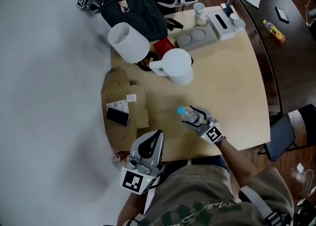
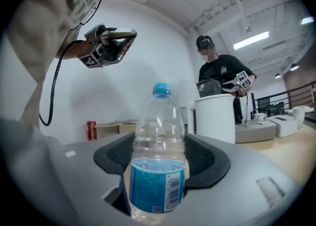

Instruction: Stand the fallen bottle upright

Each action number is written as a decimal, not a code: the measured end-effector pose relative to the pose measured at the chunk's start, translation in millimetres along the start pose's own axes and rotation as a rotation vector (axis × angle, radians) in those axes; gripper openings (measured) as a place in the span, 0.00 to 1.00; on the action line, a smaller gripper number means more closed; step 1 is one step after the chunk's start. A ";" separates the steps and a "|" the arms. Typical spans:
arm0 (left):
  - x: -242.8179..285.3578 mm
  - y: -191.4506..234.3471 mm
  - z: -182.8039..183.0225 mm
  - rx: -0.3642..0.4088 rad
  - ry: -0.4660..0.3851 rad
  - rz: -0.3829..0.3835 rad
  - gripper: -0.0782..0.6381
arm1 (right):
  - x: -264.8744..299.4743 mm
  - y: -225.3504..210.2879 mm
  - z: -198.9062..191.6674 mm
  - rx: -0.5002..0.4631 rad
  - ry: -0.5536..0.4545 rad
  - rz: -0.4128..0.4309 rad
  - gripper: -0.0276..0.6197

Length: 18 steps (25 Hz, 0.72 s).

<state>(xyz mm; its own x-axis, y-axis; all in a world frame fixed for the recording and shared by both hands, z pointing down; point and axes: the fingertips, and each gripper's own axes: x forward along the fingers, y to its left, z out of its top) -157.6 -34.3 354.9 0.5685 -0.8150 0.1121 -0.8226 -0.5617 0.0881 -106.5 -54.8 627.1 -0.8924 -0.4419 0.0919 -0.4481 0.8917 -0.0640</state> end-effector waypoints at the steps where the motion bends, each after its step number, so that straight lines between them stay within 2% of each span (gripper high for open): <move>1: 2.5 -5.8 -1.5 -0.004 0.004 -0.008 0.12 | -3.2 -1.2 -4.3 0.014 -0.013 -0.021 0.53; 4: 13.6 -19.5 1.8 -0.043 -0.014 -0.027 0.12 | -10.1 -1.8 -9.1 0.028 -0.056 -0.050 0.53; 12: 19.9 -36.1 -6.3 -0.032 0.005 -0.012 0.12 | -33.4 -3.6 -24.1 0.044 -0.095 -0.052 0.54; 15: 17.7 -39.7 -6.9 -0.019 0.010 -0.011 0.12 | -40.9 -0.8 -26.1 0.016 -0.068 -0.038 0.55; 18: 13.6 -43.4 -12.8 -0.019 0.025 -0.012 0.12 | -47.8 5.8 -31.3 -0.014 -0.039 -0.021 0.60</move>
<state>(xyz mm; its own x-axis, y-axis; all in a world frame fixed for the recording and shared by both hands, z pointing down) -114.0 -19.2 365.2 0.5788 -0.8040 0.1359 -0.8154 -0.5687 0.1083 -64.7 -25.4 653.4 -0.8844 -0.4637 0.0538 -0.4661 0.8834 -0.0488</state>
